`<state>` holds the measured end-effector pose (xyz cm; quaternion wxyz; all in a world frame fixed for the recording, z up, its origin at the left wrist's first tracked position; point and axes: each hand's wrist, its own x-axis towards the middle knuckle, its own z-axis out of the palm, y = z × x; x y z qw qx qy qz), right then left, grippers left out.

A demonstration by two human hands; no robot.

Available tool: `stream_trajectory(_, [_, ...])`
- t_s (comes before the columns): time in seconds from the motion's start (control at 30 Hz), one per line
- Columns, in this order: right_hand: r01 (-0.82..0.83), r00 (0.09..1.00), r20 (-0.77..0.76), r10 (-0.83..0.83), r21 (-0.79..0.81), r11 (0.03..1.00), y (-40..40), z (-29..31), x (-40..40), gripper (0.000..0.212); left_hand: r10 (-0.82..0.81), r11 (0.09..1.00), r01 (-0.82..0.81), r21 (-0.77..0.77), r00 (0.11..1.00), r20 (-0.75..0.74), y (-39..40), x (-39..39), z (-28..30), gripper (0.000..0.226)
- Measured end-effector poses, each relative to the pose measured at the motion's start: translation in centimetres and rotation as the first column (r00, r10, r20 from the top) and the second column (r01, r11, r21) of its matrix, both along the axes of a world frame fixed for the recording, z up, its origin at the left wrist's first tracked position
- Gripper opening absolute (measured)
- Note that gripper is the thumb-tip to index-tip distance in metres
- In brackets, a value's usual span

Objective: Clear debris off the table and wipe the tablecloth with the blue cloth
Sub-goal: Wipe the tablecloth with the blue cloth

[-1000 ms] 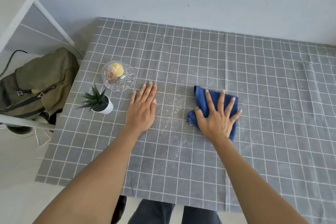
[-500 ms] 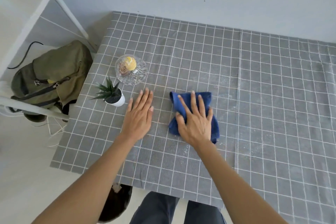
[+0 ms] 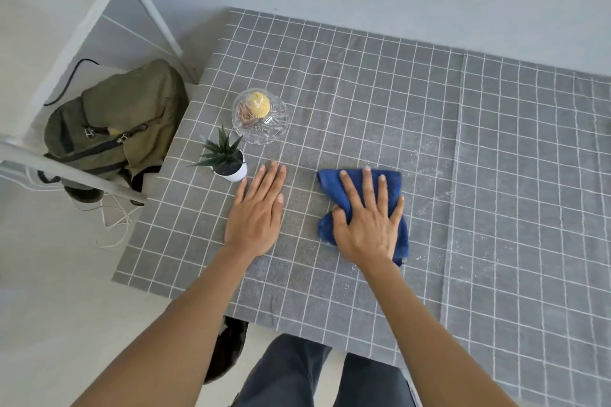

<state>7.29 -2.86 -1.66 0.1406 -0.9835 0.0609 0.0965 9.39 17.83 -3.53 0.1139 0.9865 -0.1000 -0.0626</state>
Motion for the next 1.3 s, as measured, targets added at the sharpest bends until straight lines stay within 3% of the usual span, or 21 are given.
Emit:
stream_trajectory(0.13, [0.133, 0.991, -0.025, -0.132, 0.020, 0.991, -0.4, 0.0, 0.3, 0.064, 0.006, 1.000, -0.006, 0.011, 1.000, -0.003, 0.0, 0.0, 0.0, 0.053])
stream_trajectory(0.2, [0.059, 0.998, -0.031, -0.058, 0.037, 0.998, 0.9, 0.4, -0.1, 0.064, 0.008, 1.000, -0.008, 0.020, 1.000, -0.004, 0.1, 0.0, 0.0, 0.054])
stream_trajectory(0.3, [-0.189, 0.982, -0.005, 0.189, 0.054, 0.981, 3.2, 0.6, -1.8, 0.063, 0.005, 1.000, -0.005, 0.012, 1.000, 0.008, 0.0, 0.0, 0.0, 0.055])
stream_trajectory(0.37, [-0.232, 0.973, -0.001, 0.232, 0.067, 0.970, 3.1, 0.3, -2.2, 0.062, -0.002, 1.000, 0.001, 0.013, 1.000, 0.022, 0.0, 0.0, 0.0, 0.054])
stream_trajectory(0.53, [-0.113, 0.994, -0.001, 0.113, 0.014, 0.994, -0.4, -0.1, -1.3, 0.060, -0.002, 1.000, 0.002, -0.001, 1.000, 0.014, 0.1, -0.1, 0.1, 0.054])
stream_trajectory(0.63, [0.066, 0.997, -0.037, -0.067, -0.034, 0.997, -3.5, -0.1, -0.9, 0.060, 0.002, 1.000, -0.002, 0.002, 1.000, 0.005, 0.1, -0.1, 0.3, 0.054])
stream_trajectory(0.77, [0.251, 0.967, -0.048, -0.250, 0.020, 0.968, -4.3, 0.4, -0.3, 0.063, 0.012, 1.000, -0.012, 0.019, 1.000, 0.000, 0.0, -0.1, 0.2, 0.053])
stream_trajectory(0.83, [0.181, 0.982, -0.062, -0.180, 0.008, 0.983, -2.6, 0.8, -0.4, 0.063, 0.013, 1.000, -0.013, 0.028, 1.000, 0.002, 0.0, -0.1, 0.1, 0.053])
stream_trajectory(0.97, [-0.212, 0.977, -0.015, 0.213, 0.060, 0.975, 2.6, 1.0, -2.6, 0.061, 0.006, 1.000, -0.007, 0.026, 1.000, 0.024, 0.0, -0.2, 0.1, 0.054])
stream_trajectory(1.03, [-0.279, 0.960, 0.004, 0.280, 0.089, 0.956, 3.1, 0.8, -3.1, 0.061, -0.003, 1.000, 0.002, 0.027, 0.999, 0.032, 0.0, -0.2, 0.2, 0.054])
stream_trajectory(1.17, [-0.184, 0.983, -0.002, 0.184, 0.058, 0.981, -0.2, 0.4, -2.1, 0.061, 0.008, 1.000, -0.008, -0.006, 1.000, 0.007, 0.0, -0.1, 0.3, 0.055])
stream_trajectory(1.3, [0.081, 0.996, -0.039, -0.082, -0.023, 0.996, -4.7, 0.2, -1.2, 0.061, 0.000, 1.000, 0.000, 0.009, 1.000, 0.003, 0.1, -0.1, 0.2, 0.055])
